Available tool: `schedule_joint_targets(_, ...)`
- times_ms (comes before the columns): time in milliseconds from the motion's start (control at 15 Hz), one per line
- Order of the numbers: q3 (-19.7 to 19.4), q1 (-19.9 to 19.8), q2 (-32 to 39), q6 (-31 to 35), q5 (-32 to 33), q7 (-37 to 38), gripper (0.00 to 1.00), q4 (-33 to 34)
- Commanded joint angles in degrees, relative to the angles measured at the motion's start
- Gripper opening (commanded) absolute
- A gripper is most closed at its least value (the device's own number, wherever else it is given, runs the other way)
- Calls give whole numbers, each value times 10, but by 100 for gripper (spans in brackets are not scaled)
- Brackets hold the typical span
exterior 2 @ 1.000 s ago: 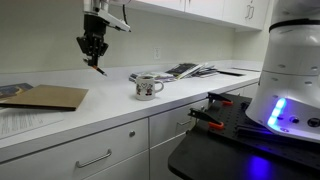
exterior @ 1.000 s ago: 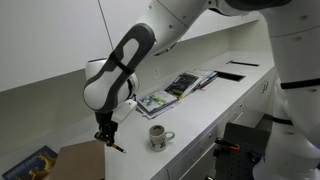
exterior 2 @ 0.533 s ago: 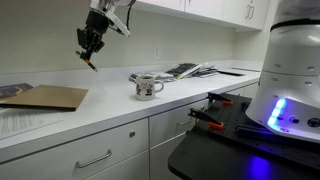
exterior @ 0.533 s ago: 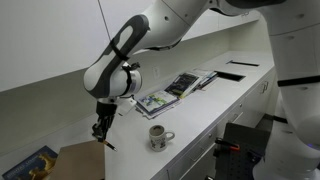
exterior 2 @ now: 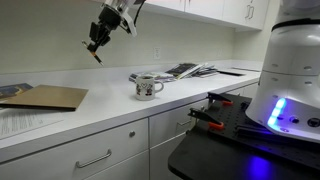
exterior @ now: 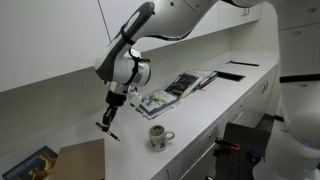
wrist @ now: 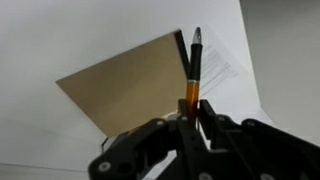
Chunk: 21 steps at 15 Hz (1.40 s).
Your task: Put the yellow pen inside the white mug
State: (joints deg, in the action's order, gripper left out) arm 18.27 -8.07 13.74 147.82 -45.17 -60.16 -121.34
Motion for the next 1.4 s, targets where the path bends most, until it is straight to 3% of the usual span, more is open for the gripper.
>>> schedule_joint_targets(0,-25,10,-50,5,-68,-76,4,-49)
schedule_joint_targets(467,-97,37,-117,35,-164,-165,4,-130)
schedule_joint_targets(533,-77,15,-124,46,-176,-175,4,-140)
schedule_joint_targets(1000,-79,17,-145,172,-250,-254,4,-182)
schedule_joint_targets(1333,-79,18,-142,181,-284,-254,4,-209)
